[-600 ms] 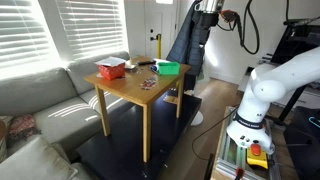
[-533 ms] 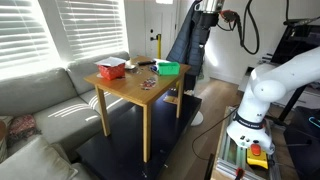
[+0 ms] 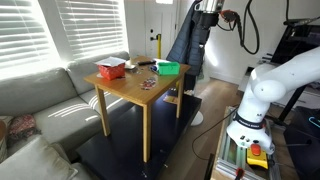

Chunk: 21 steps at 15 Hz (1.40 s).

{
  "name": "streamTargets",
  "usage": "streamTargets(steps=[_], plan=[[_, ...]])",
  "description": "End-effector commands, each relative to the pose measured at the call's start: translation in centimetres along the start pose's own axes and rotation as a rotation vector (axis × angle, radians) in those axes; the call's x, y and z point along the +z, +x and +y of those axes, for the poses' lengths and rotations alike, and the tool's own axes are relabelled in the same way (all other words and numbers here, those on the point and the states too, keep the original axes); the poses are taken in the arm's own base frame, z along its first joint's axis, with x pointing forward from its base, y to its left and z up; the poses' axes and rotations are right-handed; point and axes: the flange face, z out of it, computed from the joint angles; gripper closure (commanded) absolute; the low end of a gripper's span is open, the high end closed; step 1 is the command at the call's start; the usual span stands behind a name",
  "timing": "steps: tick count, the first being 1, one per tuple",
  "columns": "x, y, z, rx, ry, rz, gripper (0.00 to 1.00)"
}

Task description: Push the green lunch box a little to the right, pick up the silver spoon and put it in the green lunch box

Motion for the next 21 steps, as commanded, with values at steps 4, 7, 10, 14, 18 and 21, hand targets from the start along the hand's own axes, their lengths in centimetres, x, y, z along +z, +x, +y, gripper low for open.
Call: streamTargets(steps=[4,7,10,14,18,21], plan=[[2.2,4.4,-0.1,0.254,0.036,0.001,0.0],[4.0,6.6,-0.3,0.406,-0.008,0.015,0.0],[5.9,8.4,-1.0,0.558,-0.041,0.046,0.0],[7.8,10.0,-1.3,0.761,-0.078,0.072,0.0],[8.4,9.9,-1.1,0.794,-0.068,0.036,0.0],[8.7,10.0,-0.9,0.82,-0.069,0.028,0.0]])
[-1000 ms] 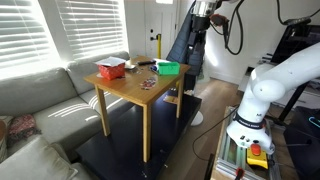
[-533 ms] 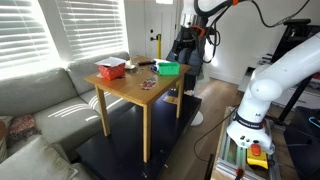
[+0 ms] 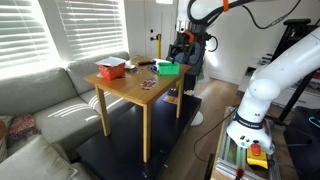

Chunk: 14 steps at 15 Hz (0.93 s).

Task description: Push the green lunch box a little to the right, pick up the silver spoon and put it in the green lunch box

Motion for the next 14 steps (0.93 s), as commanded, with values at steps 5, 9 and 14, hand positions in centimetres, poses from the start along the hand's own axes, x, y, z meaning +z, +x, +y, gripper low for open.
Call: streamTargets(steps=[5,9,14], plan=[[3.0,2.6,-1.2,0.154,-0.014,-0.009,0.0],[6.7,4.1,-1.7,0.197,-0.038,-0.041,0.0],[9.3,5.8,-1.8,0.198,-0.033,-0.026,0.0]])
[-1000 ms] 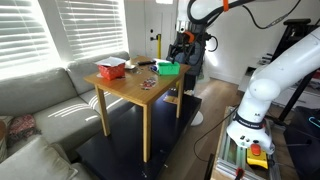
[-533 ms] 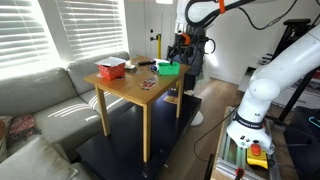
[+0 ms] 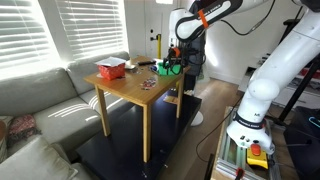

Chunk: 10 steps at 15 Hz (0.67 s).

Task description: Push the green lunch box a little to the right, pick up the silver spoon and put it in the green lunch box

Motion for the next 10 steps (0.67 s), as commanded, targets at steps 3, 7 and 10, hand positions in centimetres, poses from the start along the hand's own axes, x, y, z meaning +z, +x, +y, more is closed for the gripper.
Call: streamTargets(steps=[3,7,10], plan=[[0.6,2.9,-0.5,0.03,0.018,0.035,0.0],[0.8,4.3,-0.6,0.034,0.034,0.045,0.0],[1.2,5.2,-1.0,0.043,0.04,0.054,0.0]])
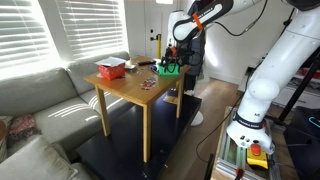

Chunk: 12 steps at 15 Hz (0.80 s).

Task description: Push the green lunch box a little to the right, pick up the silver spoon and put it in the green lunch box

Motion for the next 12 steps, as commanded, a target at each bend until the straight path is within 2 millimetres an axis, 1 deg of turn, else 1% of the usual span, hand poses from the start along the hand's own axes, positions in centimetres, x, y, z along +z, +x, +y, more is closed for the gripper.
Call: streamTargets(steps=[1,12], plan=[[0.4,1.5,-0.9,0.008,0.006,0.025,0.0],[0.9,5.3,-1.2,0.036,0.035,0.091,0.0]])
